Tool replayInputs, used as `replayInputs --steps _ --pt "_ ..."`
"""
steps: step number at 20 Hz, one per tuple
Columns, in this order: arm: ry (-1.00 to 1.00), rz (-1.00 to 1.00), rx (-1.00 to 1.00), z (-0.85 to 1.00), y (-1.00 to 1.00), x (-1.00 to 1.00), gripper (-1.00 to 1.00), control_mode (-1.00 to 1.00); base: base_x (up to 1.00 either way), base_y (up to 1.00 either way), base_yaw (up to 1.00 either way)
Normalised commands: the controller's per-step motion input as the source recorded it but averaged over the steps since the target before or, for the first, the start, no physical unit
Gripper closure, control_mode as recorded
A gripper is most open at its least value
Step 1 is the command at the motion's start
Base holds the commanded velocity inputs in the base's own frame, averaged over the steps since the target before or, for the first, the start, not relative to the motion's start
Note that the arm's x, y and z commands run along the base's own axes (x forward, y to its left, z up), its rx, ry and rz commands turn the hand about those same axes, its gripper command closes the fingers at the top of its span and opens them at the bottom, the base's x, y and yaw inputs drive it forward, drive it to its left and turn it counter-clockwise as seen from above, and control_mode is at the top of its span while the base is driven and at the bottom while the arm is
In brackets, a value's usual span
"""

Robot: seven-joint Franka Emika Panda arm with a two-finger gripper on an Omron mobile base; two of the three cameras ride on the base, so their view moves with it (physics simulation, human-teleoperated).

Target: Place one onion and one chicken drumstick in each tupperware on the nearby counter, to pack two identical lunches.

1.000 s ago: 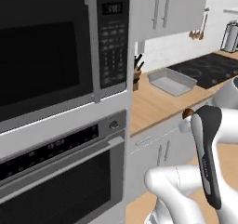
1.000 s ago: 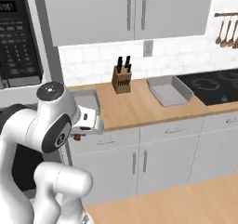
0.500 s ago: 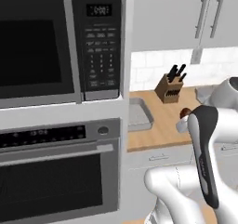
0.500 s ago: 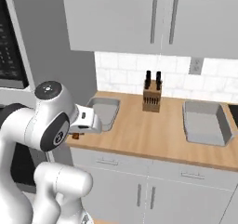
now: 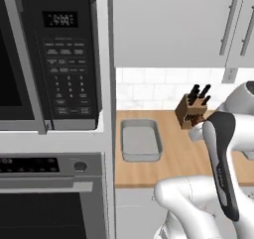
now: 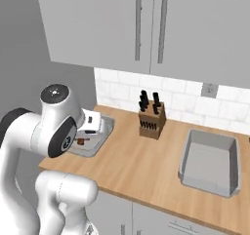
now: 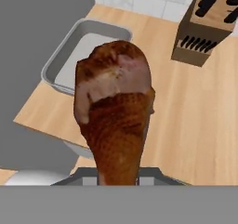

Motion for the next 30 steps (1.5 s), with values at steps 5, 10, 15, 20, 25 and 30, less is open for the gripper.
replayInputs --steps 5,10,15,20,25,30 --pt "0.00 0.00 0.00 0.00 0.00 0.00 1.00 1.00 0.37 0.10 0.00" --pt "0.04 0.00 0.00 -0.02 0.27 0.65 1.00 -1.00 0.00 0.00 0.00" --pt "0.24 0.06 0.00 -0.41 0.58 1.00 1.00 -1.00 0.00 0.00 0.00" --pt "0.39 0.13 0.02 -0.48 0.18 1.00 1.00 -1.00 0.00 0.00 0.00" --pt "0.21 0.07 0.00 -0.89 0.28 1.00 1.00 -1.00 0.00 0.00 0.00" --pt "-0.01 0.00 -0.03 -0.50 0.31 0.95 1.00 -1.00 0.00 0.00 0.00"
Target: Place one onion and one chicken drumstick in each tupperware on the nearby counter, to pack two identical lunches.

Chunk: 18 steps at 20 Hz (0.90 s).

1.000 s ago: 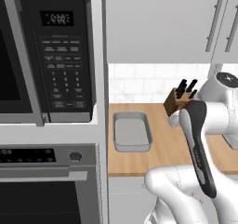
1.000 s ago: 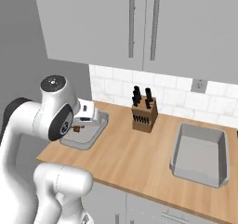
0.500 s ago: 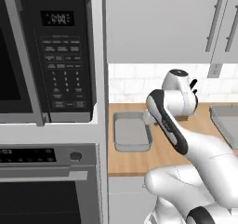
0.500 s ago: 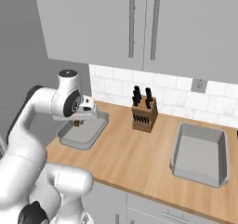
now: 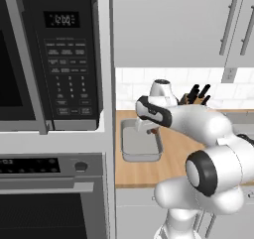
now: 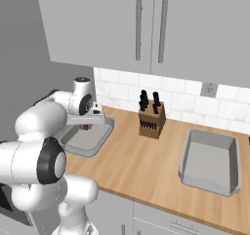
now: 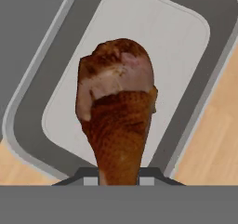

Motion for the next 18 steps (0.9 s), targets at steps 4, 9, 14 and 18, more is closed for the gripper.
replayInputs --steps 4,9,14,18 --pt "0.00 -0.01 -0.03 -0.24 0.00 0.95 1.00 -1.00 0.00 0.00 0.00" --pt "0.00 0.00 -0.02 -0.16 0.02 0.24 1.00 -1.00 0.00 0.00 0.00" --pt "0.00 0.00 0.00 -0.71 0.01 0.00 1.00 -1.00 0.00 0.00 0.00" --pt "0.00 0.00 0.00 -0.62 0.14 -0.05 1.00 -1.00 0.00 0.00 0.00"
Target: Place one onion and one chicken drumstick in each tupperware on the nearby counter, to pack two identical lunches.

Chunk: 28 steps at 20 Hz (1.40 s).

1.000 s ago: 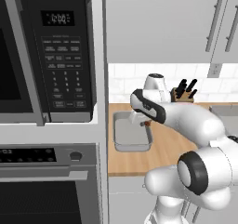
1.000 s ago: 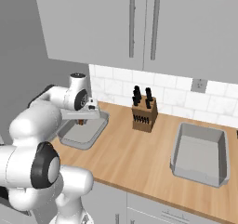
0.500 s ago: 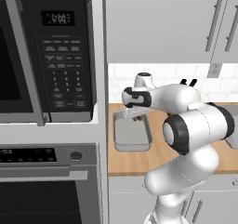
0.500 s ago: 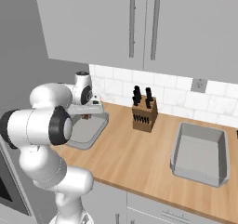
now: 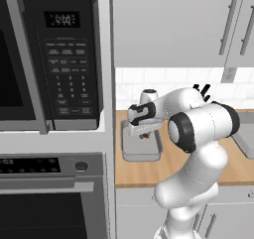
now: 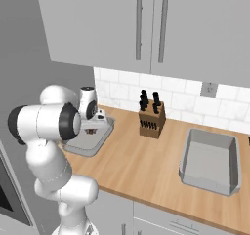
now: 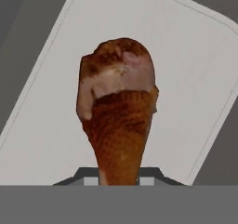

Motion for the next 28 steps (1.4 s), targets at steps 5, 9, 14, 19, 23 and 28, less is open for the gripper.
replayInputs --steps 5,9,14,19,23,28 --pt "0.00 0.00 0.00 -0.13 0.08 -0.01 1.00 -1.00 0.00 0.00 0.00" --pt "0.00 0.00 -0.01 0.04 0.00 0.00 -1.00 -1.00 0.00 0.00 0.00" --pt "0.00 0.00 -0.06 0.11 0.00 0.02 -1.00 -1.00 0.00 0.00 0.00" --pt "-0.05 0.00 0.03 0.66 -0.22 -0.47 -1.00 -1.00 0.00 0.00 0.00" --pt "-0.04 0.00 0.09 0.60 -0.41 -1.00 -1.00 -1.00 0.00 0.00 0.00" --pt "-0.04 0.00 0.05 0.10 -0.22 -1.00 -1.00 -1.00 0.00 0.00 0.00"
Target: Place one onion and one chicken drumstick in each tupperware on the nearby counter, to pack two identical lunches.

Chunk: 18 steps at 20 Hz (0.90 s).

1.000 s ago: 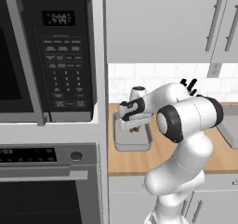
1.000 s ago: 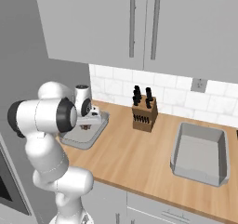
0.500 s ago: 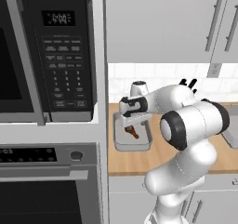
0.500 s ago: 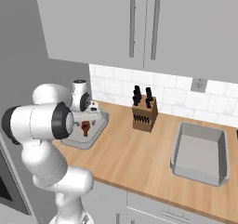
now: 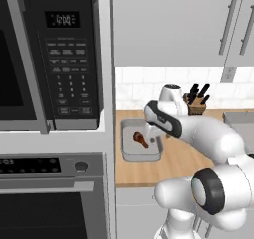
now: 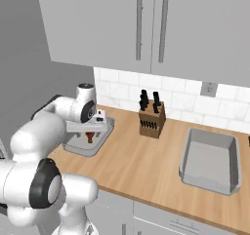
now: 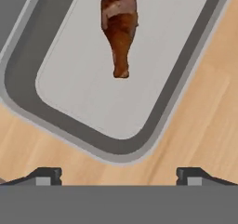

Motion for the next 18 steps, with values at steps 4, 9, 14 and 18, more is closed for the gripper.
replayInputs --steps 4,9,14,18 --pt "-0.05 0.00 0.03 0.50 -0.04 -1.00 -1.00 -1.00 0.00 0.00 0.00" --pt "0.00 0.00 0.00 1.00 -0.01 -1.00 -1.00 -1.00 0.00 0.00 0.00" --pt "0.00 0.00 0.00 0.96 -0.09 -1.00 -1.00 -1.00 0.00 0.00 0.00" --pt "-0.11 0.00 0.00 0.73 -0.05 -0.98 -1.00 -1.00 0.00 0.00 0.00"
